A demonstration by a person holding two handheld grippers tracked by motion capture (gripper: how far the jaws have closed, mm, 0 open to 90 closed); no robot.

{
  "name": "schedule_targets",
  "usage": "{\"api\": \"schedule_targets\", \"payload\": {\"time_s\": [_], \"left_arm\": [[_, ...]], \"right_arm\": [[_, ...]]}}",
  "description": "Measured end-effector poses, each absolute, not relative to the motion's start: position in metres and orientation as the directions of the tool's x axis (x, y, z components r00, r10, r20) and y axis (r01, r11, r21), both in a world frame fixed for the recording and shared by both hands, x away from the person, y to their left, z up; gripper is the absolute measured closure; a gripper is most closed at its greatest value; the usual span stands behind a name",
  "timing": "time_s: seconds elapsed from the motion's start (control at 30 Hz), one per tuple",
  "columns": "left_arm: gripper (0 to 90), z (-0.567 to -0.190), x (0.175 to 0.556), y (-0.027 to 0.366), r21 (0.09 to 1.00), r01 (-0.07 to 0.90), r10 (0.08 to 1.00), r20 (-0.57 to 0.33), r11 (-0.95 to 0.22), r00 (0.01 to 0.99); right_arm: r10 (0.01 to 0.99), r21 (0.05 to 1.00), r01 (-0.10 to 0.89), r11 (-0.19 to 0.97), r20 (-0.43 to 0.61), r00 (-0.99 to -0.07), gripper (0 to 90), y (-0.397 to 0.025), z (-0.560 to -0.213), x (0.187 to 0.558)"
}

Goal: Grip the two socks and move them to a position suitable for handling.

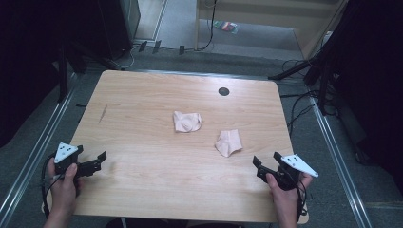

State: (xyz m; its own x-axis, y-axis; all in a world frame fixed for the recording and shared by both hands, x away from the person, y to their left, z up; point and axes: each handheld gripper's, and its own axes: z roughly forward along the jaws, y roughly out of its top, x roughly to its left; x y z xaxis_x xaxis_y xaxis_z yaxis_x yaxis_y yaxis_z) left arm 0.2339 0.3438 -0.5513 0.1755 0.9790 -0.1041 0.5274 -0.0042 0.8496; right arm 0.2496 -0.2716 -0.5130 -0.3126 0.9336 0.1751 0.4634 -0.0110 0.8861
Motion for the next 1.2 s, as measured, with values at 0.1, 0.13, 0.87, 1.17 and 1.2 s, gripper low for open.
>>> {"api": "schedule_targets", "payload": {"time_s": [0.1, 0.13, 0.87, 1.17, 1.2], "left_arm": [[6.4, -0.551, 0.234, 0.344, 0.850, 0.527, 0.979, -0.103, -0.005, 0.176], [6.5, -0.551, 0.234, 0.344, 0.850, 0.527, 0.979, -0.104, -0.005, 0.176], [6.5, -0.551, 0.234, 0.344, 0.849, 0.529, 0.978, -0.112, 0.002, 0.177], [6.4, -0.551, 0.234, 0.345, 0.849, 0.528, 0.978, -0.114, 0.004, 0.175], [6.5, -0.551, 0.234, 0.344, 0.849, 0.528, 0.978, -0.114, 0.004, 0.175]], "right_arm": [[0.929, 0.884, 0.467, 0.007, 0.167, -0.330, 14.3, -0.262, -0.510, 0.253], [0.927, 0.882, 0.471, 0.011, 0.168, -0.335, 14.3, -0.259, -0.509, 0.254], [0.914, 0.839, 0.523, 0.151, 0.083, -0.398, 19.3, -0.184, -0.508, 0.309], [0.914, 0.799, 0.575, 0.177, 0.083, -0.396, 24.9, -0.176, -0.531, 0.331], [0.914, 0.794, 0.579, 0.183, 0.079, -0.397, 25.0, -0.176, -0.533, 0.333]]}}
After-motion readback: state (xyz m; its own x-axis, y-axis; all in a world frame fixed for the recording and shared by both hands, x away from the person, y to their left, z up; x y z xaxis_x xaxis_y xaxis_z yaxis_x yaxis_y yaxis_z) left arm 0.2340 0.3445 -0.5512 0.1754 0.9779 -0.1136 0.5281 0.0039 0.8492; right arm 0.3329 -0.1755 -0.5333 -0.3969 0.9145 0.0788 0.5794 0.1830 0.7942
